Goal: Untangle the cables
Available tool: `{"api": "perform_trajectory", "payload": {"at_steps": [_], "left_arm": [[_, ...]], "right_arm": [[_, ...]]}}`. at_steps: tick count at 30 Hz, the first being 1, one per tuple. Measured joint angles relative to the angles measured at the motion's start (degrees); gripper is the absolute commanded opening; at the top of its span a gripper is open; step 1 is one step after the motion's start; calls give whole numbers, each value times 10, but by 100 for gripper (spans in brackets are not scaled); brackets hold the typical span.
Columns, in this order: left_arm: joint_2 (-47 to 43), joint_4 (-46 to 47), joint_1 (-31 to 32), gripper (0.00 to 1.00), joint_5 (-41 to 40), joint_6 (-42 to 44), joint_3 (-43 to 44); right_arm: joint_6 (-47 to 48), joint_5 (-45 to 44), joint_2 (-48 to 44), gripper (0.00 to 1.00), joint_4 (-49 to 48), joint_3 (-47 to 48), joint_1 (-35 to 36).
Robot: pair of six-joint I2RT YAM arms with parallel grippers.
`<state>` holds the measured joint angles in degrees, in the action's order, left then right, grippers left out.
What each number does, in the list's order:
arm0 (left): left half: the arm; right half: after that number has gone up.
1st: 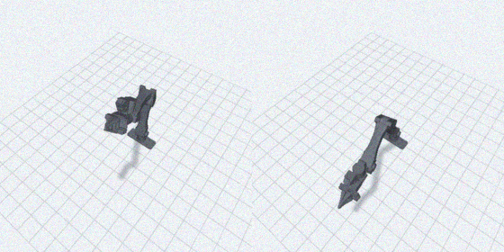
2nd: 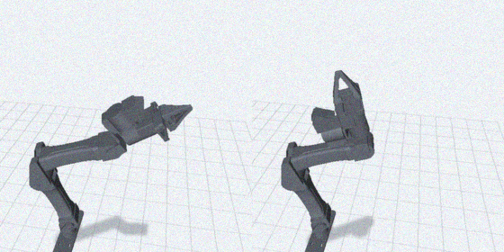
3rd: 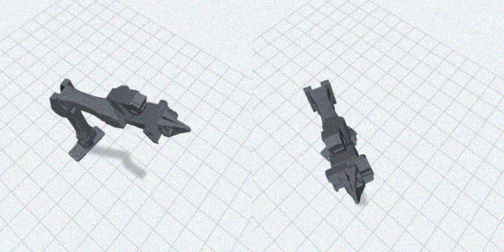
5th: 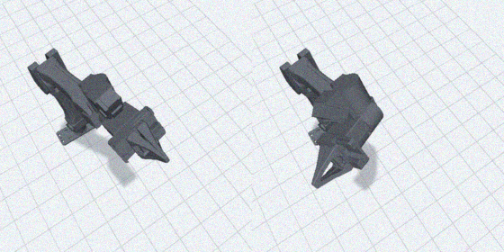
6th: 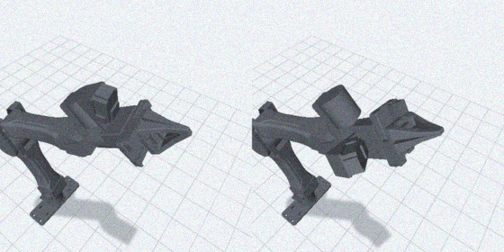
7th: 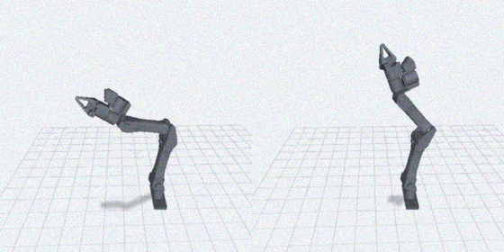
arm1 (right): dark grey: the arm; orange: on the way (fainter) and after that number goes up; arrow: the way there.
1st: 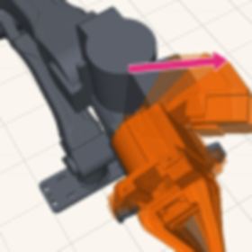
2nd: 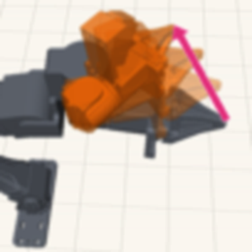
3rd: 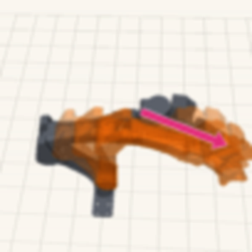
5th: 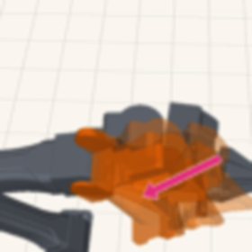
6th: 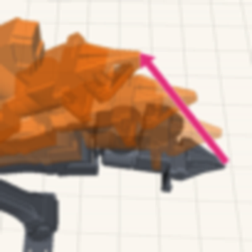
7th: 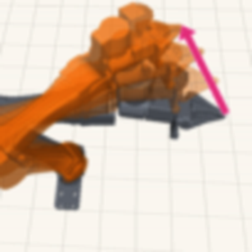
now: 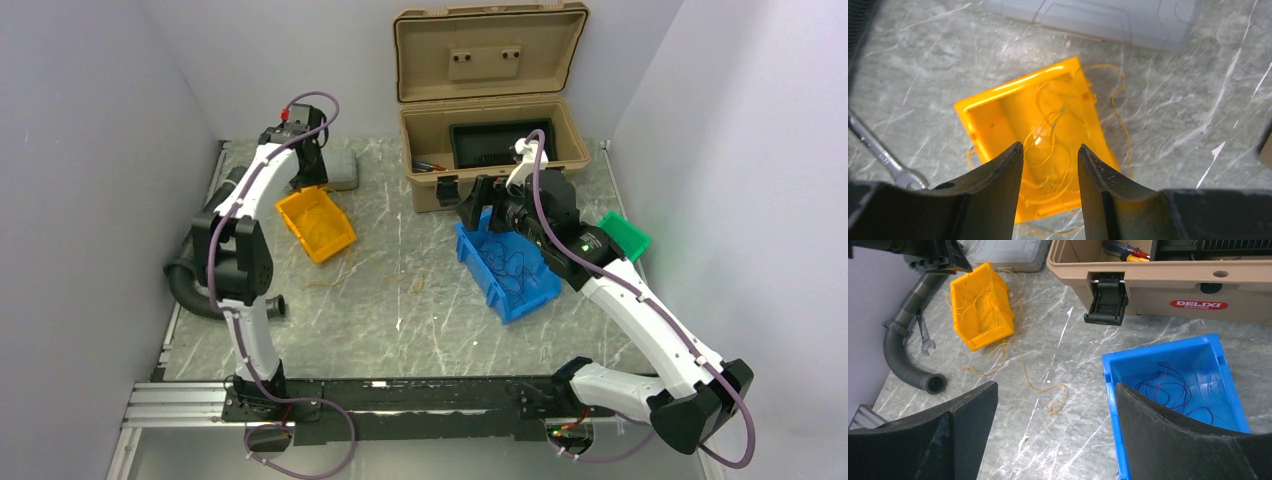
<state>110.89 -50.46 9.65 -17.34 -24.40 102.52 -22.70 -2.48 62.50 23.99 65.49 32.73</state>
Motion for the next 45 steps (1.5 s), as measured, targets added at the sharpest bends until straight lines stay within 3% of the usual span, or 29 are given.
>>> {"api": "perform_trajectory", "payload": {"at_steps": [4, 8, 9, 11, 12, 18, 24, 29, 41, 45], "left_arm": [[57, 0, -3, 46, 12, 6, 44], [83, -3, -11, 35, 24, 10, 52], [87, -3, -13, 30, 25, 10, 55], [91, -8, -17, 3, 25, 9, 63], [91, -9, -19, 0, 25, 7, 64], [82, -1, -26, 0, 43, 15, 68], [-52, 36, -26, 0, 38, 14, -64], [-135, 34, -26, 0, -3, 7, -77], [-168, 41, -27, 0, -17, 11, -136], [-210, 83, -27, 0, 4, 24, -172]], "right_arm": [[0, 0, -1, 89, 1, 0, 0], [1, -1, -2, 89, 4, 2, 0], [0, -1, -2, 89, 5, 2, 0], [0, -1, -2, 89, 6, 3, 0], [1, -1, -2, 89, 6, 4, 0], [0, 0, -2, 89, 8, 5, 0], [0, 0, -2, 89, 8, 5, 0], [0, 0, -2, 88, 8, 5, 0], [0, 0, -2, 89, 8, 5, 1], [0, 0, -2, 89, 8, 5, 1]]}}
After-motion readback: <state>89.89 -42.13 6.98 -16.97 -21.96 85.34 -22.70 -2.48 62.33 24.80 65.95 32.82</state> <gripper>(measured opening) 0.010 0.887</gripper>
